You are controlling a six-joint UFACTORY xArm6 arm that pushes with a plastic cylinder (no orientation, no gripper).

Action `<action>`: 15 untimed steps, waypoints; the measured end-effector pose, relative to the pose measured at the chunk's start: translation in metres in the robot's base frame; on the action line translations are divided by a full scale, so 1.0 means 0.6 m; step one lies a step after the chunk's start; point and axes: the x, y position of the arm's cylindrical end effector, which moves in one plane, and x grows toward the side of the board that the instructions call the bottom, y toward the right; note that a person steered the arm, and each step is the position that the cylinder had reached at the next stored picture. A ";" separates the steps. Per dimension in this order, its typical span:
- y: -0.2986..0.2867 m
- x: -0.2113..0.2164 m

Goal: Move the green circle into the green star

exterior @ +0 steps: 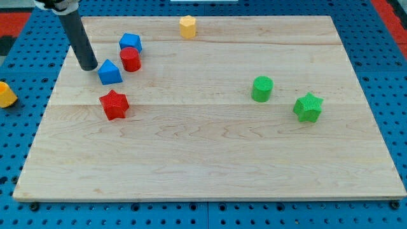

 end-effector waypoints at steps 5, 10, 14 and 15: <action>-0.009 0.204; 0.271 0.199; 0.526 0.096; 0.537 0.122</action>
